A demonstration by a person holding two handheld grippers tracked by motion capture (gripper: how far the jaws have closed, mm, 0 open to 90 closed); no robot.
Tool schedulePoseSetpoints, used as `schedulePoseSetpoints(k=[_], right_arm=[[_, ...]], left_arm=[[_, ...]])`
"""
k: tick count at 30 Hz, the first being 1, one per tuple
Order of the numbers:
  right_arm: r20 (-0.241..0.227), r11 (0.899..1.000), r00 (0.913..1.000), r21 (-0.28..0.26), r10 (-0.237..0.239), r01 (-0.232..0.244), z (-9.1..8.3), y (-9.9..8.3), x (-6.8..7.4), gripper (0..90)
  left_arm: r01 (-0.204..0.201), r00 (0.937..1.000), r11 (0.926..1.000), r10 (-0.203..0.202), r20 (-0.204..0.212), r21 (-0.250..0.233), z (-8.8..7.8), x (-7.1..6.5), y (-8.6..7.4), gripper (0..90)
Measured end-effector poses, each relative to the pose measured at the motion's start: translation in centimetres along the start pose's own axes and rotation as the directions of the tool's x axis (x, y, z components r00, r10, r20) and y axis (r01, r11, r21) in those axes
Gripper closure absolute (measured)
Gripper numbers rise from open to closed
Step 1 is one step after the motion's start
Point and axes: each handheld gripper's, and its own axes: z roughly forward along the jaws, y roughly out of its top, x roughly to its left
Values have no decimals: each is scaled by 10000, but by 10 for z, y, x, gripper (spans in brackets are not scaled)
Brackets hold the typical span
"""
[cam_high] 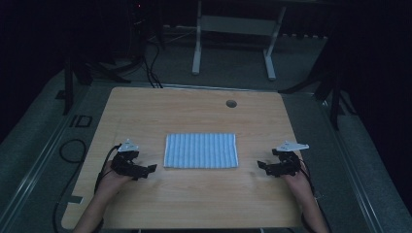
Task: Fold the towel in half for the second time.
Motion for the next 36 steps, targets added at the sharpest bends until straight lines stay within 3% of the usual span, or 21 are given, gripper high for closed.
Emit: schedulePoseSetpoints(k=[7,15,21,31,36], right_arm=[[449,9994,9984,33,331,-333,-9,-12,-7,112],[1341,9932,9853,-613,1063,-988,-29,-26,-22,105],[1992,9908,9707,-421,1341,-1283,-37,-36,-29,105],[2327,9788,9516,-897,2006,-1844,-50,-48,-33,105],[2305,9746,9498,-1234,2114,-1870,-54,-49,-32,105]], left_arm=[[295,9994,9995,-297,-199,-77,-11,9,-9,17],[848,9950,9959,-863,-507,-318,-25,24,-25,17],[1035,9925,9934,-1063,-604,-488,-33,28,-32,17],[1396,9857,9864,-1468,-824,-868,-43,32,-42,17],[1473,9832,9822,-1582,-905,-1169,-47,33,-44,17]])
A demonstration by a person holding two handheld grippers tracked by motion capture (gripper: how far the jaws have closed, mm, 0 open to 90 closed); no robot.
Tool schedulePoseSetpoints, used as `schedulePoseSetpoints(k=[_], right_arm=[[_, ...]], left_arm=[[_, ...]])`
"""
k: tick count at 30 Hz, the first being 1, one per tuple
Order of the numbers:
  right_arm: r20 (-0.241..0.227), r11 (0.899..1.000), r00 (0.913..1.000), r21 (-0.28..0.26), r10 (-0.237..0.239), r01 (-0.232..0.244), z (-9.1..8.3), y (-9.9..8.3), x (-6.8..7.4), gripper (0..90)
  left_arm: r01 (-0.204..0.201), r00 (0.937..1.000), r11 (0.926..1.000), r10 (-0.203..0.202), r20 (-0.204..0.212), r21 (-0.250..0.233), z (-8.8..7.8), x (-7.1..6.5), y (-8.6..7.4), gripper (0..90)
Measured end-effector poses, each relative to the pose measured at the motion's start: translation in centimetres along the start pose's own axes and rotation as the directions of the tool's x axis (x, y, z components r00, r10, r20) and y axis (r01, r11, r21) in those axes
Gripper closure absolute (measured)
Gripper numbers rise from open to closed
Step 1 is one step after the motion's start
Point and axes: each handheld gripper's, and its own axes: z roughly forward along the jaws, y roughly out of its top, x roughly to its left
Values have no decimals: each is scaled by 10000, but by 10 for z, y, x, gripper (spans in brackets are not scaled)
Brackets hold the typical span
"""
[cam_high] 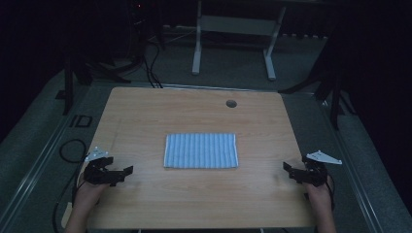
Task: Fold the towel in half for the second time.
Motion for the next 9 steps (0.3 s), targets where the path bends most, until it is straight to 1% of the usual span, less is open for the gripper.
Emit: schedulePoseSetpoints(k=[1,3,4,9], right_arm=[[0,10000,10000,0,0,0,0,0,0,105],[34,9999,9999,18,-159,159,1,0,2,105],[34,9997,9997,43,-239,238,1,0,3,105],[110,9987,9987,169,-492,490,4,0,5,105]], left_arm=[[0,10000,10000,0,0,0,0,0,0,17],[211,9998,9994,-211,7,-271,-2,2,0,17],[264,9997,9992,-264,2,-307,-3,2,0,17],[269,9996,9990,-270,-7,-346,-2,3,0,17]])
